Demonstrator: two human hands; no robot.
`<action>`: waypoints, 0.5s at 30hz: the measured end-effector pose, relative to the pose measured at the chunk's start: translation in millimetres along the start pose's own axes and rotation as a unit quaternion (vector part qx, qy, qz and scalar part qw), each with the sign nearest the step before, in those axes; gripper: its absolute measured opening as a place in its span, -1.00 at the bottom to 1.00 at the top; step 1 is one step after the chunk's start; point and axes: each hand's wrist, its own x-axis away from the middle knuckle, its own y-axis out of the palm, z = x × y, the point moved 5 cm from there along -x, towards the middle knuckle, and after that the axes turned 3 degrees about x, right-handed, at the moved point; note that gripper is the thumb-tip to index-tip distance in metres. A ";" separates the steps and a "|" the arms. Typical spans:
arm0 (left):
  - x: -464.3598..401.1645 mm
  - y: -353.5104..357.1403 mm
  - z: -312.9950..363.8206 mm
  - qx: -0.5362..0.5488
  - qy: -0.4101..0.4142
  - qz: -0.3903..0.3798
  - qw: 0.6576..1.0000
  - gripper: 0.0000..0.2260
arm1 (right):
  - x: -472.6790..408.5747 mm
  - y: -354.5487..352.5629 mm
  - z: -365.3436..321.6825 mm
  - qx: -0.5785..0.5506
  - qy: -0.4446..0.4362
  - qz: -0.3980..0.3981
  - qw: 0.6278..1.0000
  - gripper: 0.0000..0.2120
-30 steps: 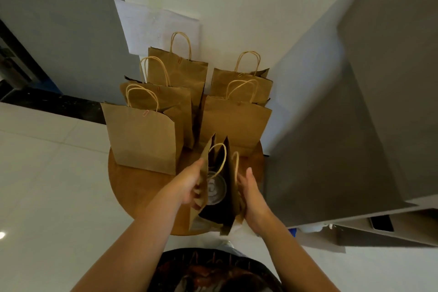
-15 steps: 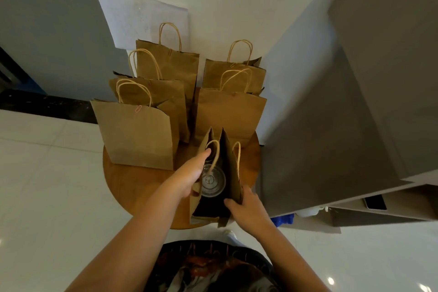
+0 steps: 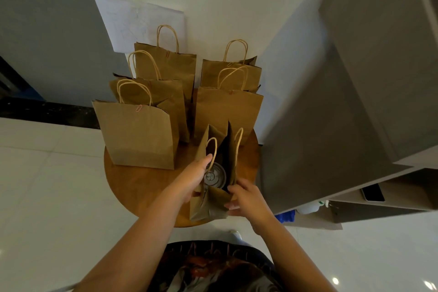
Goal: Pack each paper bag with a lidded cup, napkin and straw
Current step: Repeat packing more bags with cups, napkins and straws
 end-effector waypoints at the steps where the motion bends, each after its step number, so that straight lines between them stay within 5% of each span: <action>1: -0.8 0.1 -2.5 -0.004 -0.012 -0.003 1.000 -0.36 | 0.9 0.7 -0.1 0.011 -0.015 -0.020 1.000 -0.70; 6: -3.0 8.1 -16.0 0.060 -0.101 -0.032 0.993 -0.33 | -9.7 9.7 11.7 0.217 -0.075 -0.012 0.973 -0.18; 8: -4.4 16.6 -17.5 0.140 -0.110 -0.064 0.982 -0.31 | -10.9 20.0 13.0 0.239 -0.070 -0.023 0.968 -0.12; 12: -3.9 24.6 -10.4 0.217 -0.093 -0.099 0.967 -0.38 | -13.7 20.6 5.7 0.273 -0.113 0.060 0.954 -0.64; 15: 3.6 5.3 7.3 0.040 0.022 0.033 0.998 -0.70 | -17.6 3.2 -5.9 0.338 -0.144 0.094 0.925 -0.73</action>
